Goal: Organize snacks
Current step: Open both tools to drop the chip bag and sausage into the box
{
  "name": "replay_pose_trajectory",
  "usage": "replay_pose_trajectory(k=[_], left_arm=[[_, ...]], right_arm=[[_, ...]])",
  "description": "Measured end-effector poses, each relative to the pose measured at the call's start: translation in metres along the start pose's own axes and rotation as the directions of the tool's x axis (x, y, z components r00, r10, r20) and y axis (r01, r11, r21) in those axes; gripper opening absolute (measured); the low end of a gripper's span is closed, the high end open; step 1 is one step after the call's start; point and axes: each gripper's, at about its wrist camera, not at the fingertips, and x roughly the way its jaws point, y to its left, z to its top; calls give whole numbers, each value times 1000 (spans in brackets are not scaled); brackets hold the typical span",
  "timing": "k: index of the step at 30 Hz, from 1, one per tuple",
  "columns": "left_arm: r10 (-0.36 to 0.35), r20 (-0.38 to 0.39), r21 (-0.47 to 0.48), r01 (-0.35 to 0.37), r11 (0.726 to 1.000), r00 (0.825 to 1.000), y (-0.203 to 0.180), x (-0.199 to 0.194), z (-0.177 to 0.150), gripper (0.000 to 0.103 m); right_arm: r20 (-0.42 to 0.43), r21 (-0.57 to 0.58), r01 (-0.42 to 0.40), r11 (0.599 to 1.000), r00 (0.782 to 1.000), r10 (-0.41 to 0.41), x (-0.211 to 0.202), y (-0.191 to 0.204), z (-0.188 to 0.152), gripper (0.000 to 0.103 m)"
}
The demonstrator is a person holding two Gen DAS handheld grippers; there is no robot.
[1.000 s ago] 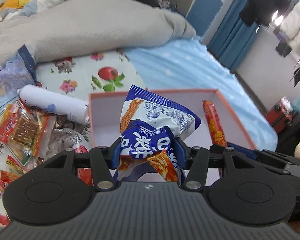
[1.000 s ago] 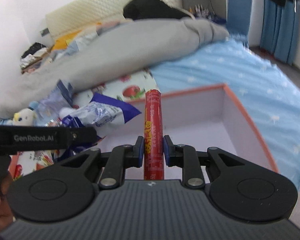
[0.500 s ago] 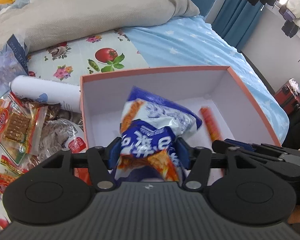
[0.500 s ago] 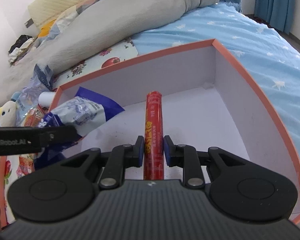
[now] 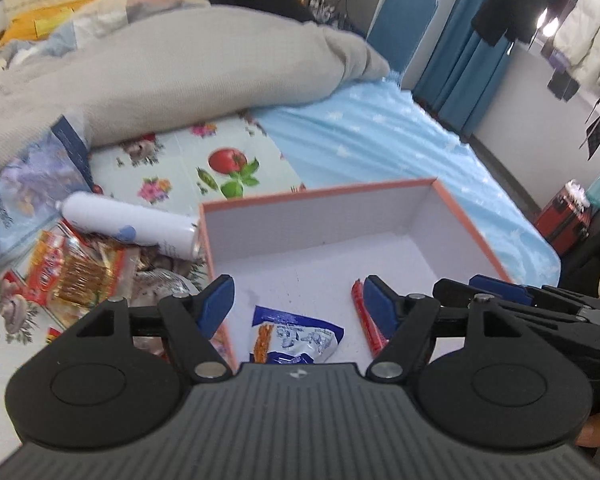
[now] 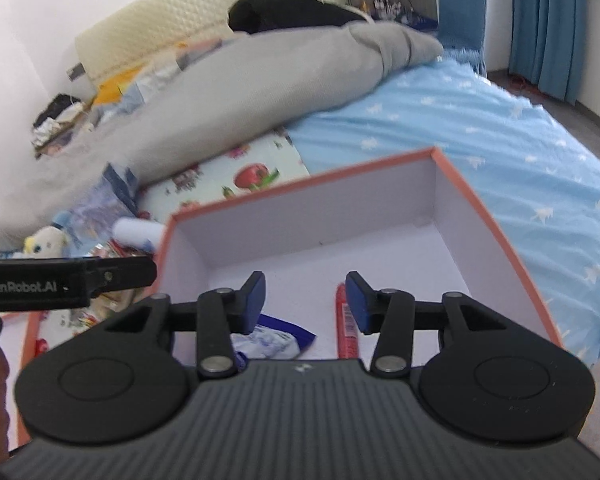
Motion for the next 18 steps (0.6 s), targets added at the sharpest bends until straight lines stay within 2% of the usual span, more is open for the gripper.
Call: replay_pose_trajectory(k=[8, 18], left_arm=[[-9, 89, -13, 11, 1000, 996, 19, -72, -9, 76], [-6, 193, -15, 9, 1000, 981, 42, -150, -26, 76]], right_arm=[[92, 1, -28, 1000, 995, 28, -49, 33, 3, 48], [186, -30, -52, 998, 981, 57, -98, 77, -4, 47]])
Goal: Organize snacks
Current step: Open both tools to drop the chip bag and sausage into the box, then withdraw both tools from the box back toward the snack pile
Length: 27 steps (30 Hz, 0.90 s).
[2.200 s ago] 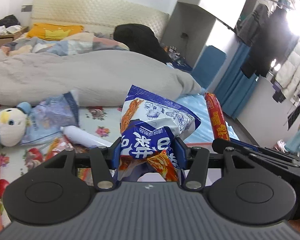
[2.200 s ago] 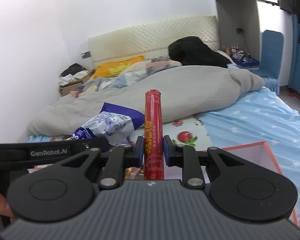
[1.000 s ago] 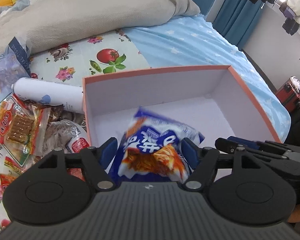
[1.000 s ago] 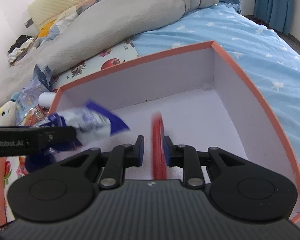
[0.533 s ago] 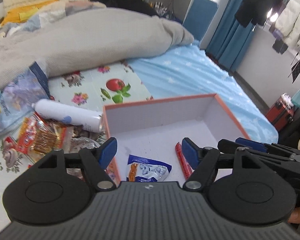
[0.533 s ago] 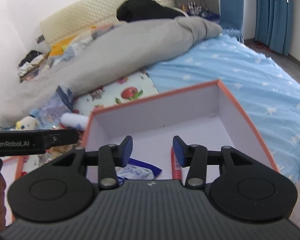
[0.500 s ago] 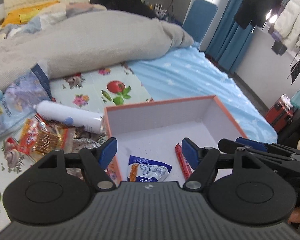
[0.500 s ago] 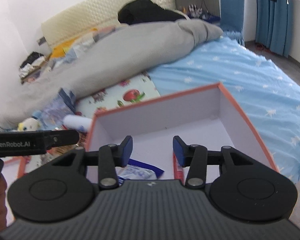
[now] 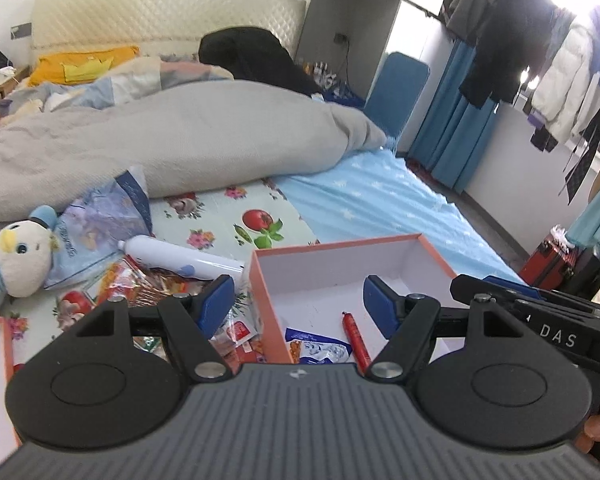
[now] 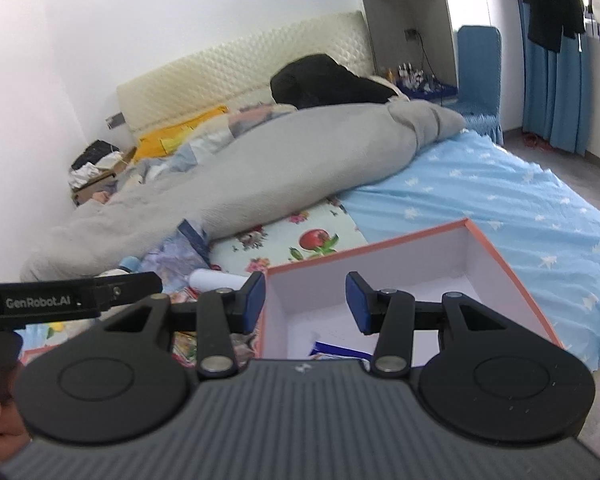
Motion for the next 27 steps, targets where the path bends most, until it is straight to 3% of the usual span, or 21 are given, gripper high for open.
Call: replay_pose_trajectory(k=[15, 27], left_arm=[[37, 43, -36, -36, 999, 998, 36, -90, -56, 76], [93, 0, -85, -92, 992, 996, 73, -115, -108, 76]], right_arm=[[11, -16, -5, 1000, 1000, 5, -40, 60, -46, 49], [-42, -48, -35, 998, 999, 33, -48, 87, -90, 49]])
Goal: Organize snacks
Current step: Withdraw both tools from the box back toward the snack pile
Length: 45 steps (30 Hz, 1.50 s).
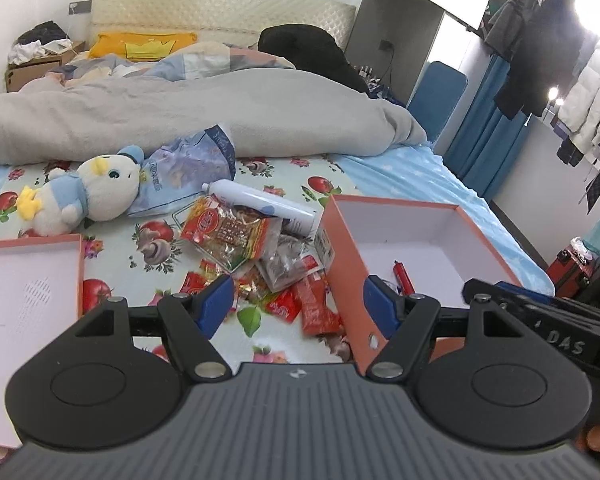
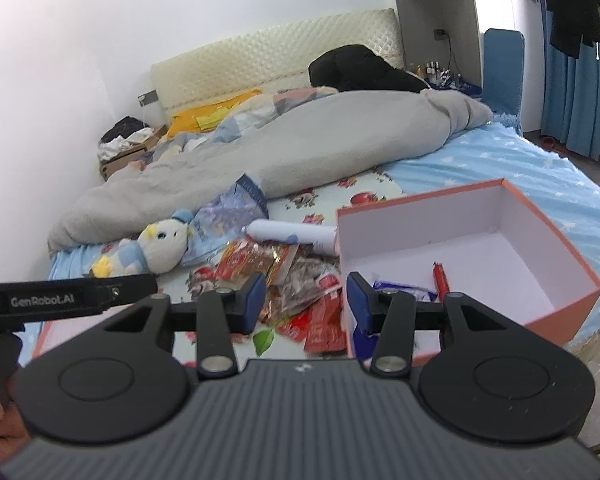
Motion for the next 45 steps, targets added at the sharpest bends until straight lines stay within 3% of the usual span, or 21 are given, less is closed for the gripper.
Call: replay_pose_trajectory(k=[15, 26, 37, 45], left_arm=[[39, -22, -20, -40, 999, 999, 18, -5, -47, 76], [60, -25, -91, -62, 994, 998, 55, -2, -63, 76], [66, -59, -150, -74, 986, 996, 88, 38, -59, 76], [86, -116, -140, -102, 985, 990, 107, 78, -50, 76]], right_arm=[[-56, -27, -8, 1000, 998, 7, 7, 26, -46, 48], [-85, -41, -3, 999, 996, 0, 20, 35, -64, 48], [-108, -65, 16, 998, 994, -23, 55, 45, -65, 48], [-148, -120, 20, 993, 988, -38, 100, 55, -67, 48]])
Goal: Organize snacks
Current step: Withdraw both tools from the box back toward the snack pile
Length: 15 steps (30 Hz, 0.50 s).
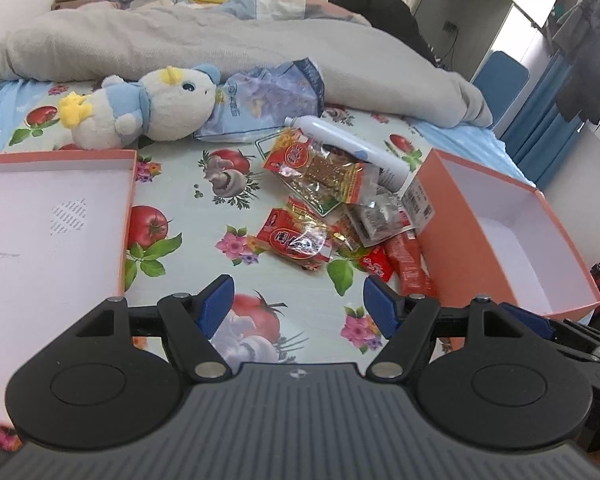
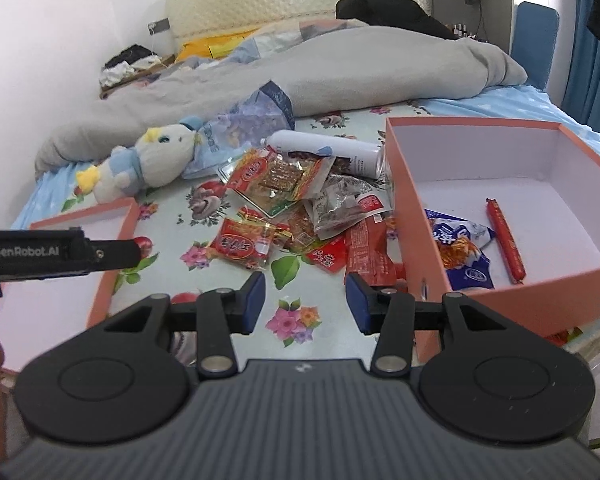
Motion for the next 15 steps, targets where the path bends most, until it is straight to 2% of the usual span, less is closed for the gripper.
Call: replay_pose_trajectory(k=[15], left_arm=[[-30, -105, 46, 35, 998, 994, 26, 111, 29, 81]], right_arm=[[-52, -94, 137, 986, 989, -142, 96, 1, -9, 47]])
